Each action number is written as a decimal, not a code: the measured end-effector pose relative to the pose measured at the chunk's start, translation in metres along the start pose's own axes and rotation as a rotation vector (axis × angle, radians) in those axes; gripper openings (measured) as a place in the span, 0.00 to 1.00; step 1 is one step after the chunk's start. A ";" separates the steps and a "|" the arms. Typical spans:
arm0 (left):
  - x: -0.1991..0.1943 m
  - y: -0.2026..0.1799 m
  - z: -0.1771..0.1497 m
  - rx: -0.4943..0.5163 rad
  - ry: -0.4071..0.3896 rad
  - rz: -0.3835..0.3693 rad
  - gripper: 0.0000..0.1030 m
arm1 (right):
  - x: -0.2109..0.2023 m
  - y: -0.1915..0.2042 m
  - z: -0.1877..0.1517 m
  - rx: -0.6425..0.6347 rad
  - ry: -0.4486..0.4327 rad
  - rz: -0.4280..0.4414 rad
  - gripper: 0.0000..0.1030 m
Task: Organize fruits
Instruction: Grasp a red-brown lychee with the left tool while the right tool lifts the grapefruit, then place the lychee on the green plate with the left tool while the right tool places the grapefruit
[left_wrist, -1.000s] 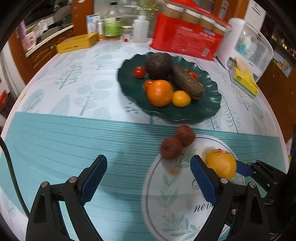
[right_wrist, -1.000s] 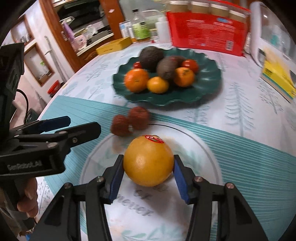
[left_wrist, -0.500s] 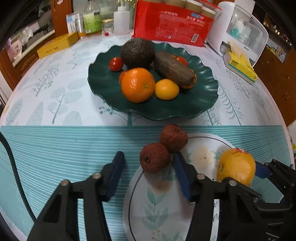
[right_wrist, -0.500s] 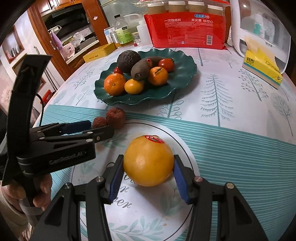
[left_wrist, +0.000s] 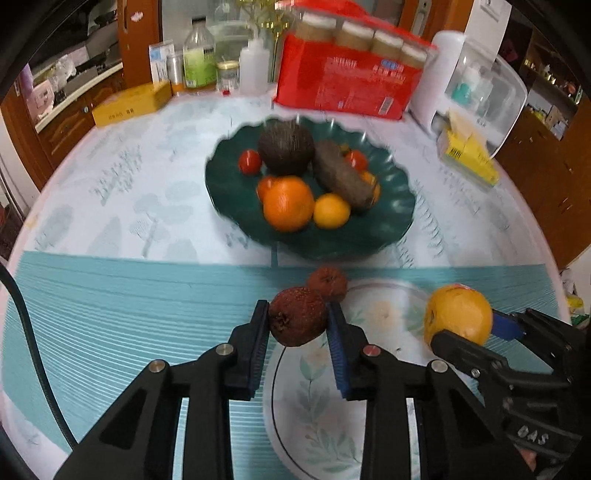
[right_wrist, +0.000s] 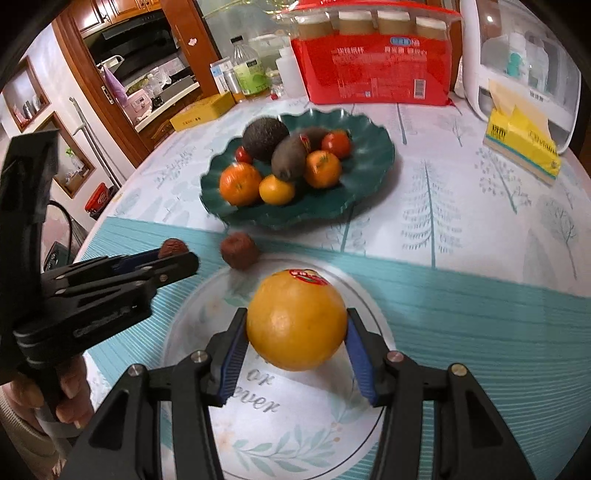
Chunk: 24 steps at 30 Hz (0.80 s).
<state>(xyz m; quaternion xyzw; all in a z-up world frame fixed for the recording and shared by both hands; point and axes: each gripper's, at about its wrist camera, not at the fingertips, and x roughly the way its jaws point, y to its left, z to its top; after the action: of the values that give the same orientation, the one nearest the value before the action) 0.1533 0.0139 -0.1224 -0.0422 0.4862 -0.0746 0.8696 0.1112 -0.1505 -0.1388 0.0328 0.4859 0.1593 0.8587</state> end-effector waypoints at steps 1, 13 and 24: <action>-0.010 0.000 0.007 0.005 -0.008 0.009 0.28 | -0.005 0.002 0.006 -0.003 -0.004 0.006 0.50; -0.096 0.002 0.122 0.080 -0.100 0.095 0.28 | -0.088 0.023 0.162 -0.082 -0.125 0.026 0.50; 0.008 0.023 0.159 0.032 0.020 0.089 0.28 | -0.001 0.012 0.255 -0.072 -0.086 -0.011 0.50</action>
<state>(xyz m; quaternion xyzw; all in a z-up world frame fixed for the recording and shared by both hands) 0.2950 0.0351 -0.0488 -0.0056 0.4950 -0.0439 0.8677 0.3234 -0.1147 -0.0015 0.0061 0.4427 0.1702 0.8803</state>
